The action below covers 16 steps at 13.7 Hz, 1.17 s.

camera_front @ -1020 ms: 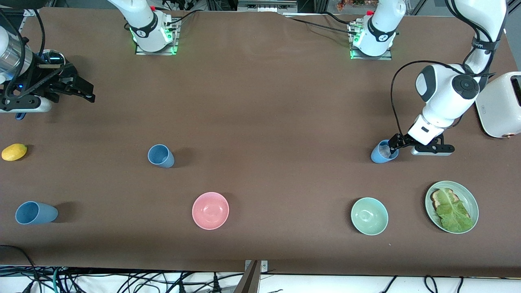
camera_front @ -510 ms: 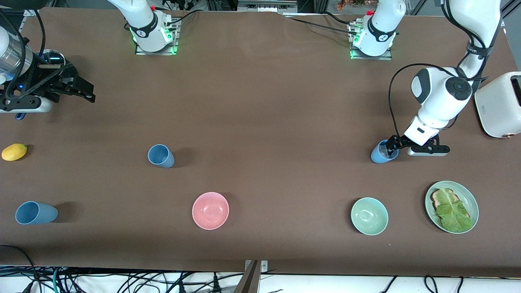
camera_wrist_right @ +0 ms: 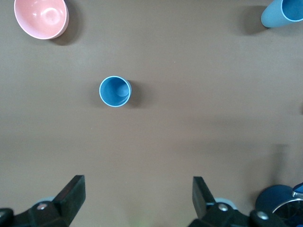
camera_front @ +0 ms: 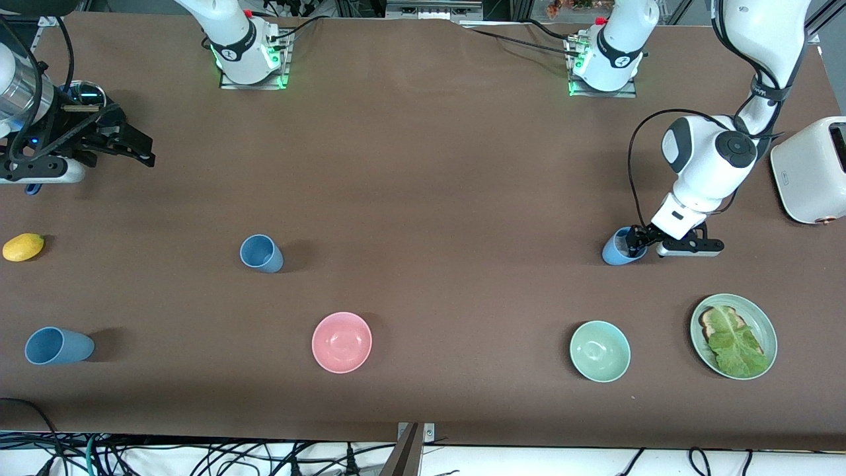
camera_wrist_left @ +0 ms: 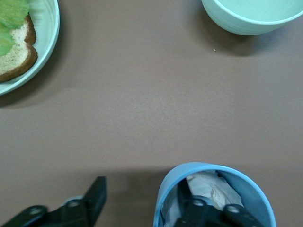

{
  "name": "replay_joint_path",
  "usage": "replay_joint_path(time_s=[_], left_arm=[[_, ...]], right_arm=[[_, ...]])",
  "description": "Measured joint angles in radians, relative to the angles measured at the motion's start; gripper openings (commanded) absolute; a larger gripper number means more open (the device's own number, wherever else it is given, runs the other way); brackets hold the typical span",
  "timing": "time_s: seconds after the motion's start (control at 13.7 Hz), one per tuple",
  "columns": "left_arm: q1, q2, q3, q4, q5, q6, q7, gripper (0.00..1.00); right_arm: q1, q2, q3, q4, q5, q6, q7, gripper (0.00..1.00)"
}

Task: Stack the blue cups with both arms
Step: 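Lower the left gripper around the tissue cup and close it, then lift the tissue cup with the left gripper toward the table middle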

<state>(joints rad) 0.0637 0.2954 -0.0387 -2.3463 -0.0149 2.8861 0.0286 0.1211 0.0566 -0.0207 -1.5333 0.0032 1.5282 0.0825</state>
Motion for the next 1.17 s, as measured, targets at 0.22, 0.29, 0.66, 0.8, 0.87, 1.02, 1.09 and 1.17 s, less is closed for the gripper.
replay_joint_path(time_s=[0.22,0.29,0.66,0.8,0.87,1.02,1.09,1.17], left_arm=[[0.003,0.000,0.000,0.000,0.000,0.000,0.036,0.00],[0.004,0.000,0.001,0.000,0.000,-0.001,0.055,0.00],[0.005,-0.005,0.001,0.002,0.000,-0.003,0.075,0.00],[0.005,-0.007,0.001,0.003,0.000,-0.014,0.075,0.00],[0.005,-0.014,0.001,0.008,0.000,-0.040,0.076,0.00],[0.004,-0.040,0.000,0.024,0.000,-0.104,0.076,0.00],[0.003,-0.057,0.000,0.035,0.000,-0.143,0.076,0.00],[0.003,-0.077,-0.001,0.050,0.000,-0.194,0.076,0.00]], right_arm=[[0.000,0.000,0.000,0.000,0.000,0.000,0.000,1.00],[0.000,0.000,0.000,0.000,0.000,0.000,0.000,1.00],[0.000,0.000,-0.001,0.000,0.000,-0.002,0.000,1.00],[0.000,0.000,-0.001,0.000,0.000,-0.002,0.000,1.00],[0.000,0.000,-0.001,0.000,0.000,-0.002,0.000,1.00],[0.000,0.000,-0.001,0.000,0.000,-0.002,0.000,1.00],[0.000,0.000,-0.001,0.000,0.000,-0.002,0.000,1.00],[0.000,0.000,-0.001,-0.001,0.000,-0.002,0.000,1.00]])
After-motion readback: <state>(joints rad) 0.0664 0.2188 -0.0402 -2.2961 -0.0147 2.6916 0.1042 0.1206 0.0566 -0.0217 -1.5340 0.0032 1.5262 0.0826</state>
